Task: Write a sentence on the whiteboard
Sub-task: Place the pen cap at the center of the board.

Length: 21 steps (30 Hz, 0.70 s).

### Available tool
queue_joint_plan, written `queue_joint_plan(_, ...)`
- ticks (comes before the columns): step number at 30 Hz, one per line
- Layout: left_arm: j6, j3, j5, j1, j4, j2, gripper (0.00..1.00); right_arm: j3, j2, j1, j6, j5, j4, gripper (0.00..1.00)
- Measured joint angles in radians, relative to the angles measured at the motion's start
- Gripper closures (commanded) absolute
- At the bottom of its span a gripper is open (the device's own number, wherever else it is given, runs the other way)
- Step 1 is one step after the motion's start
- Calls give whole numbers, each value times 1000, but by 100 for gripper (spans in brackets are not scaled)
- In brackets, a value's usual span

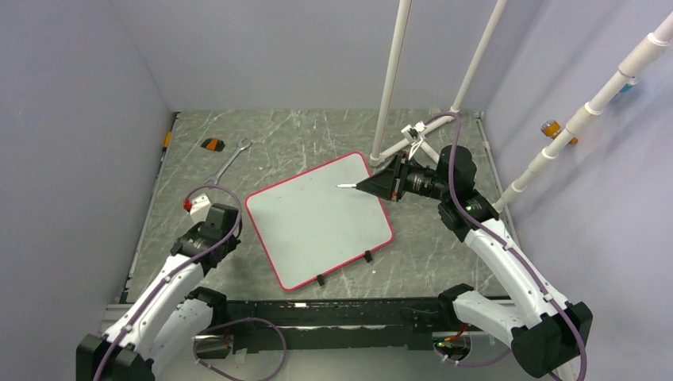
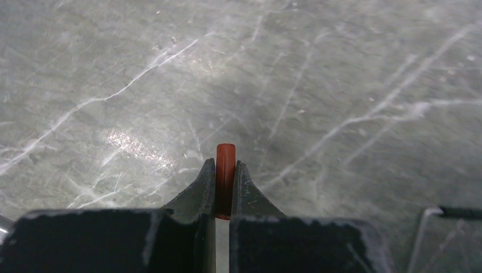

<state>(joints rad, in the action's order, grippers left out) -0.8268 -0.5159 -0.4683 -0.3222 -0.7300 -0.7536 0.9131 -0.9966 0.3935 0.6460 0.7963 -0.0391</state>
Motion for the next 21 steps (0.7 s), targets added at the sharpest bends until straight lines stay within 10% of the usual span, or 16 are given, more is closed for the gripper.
queue_joint_plan(18, -80, 47, -64, 78, 139, -144, 49, -11, -3, 0, -49, -41, -60, 100)
queue_joint_plan(21, -73, 41, -76, 80, 119, -118, 29, -11, -3, 0, -55, -48, -75, 100)
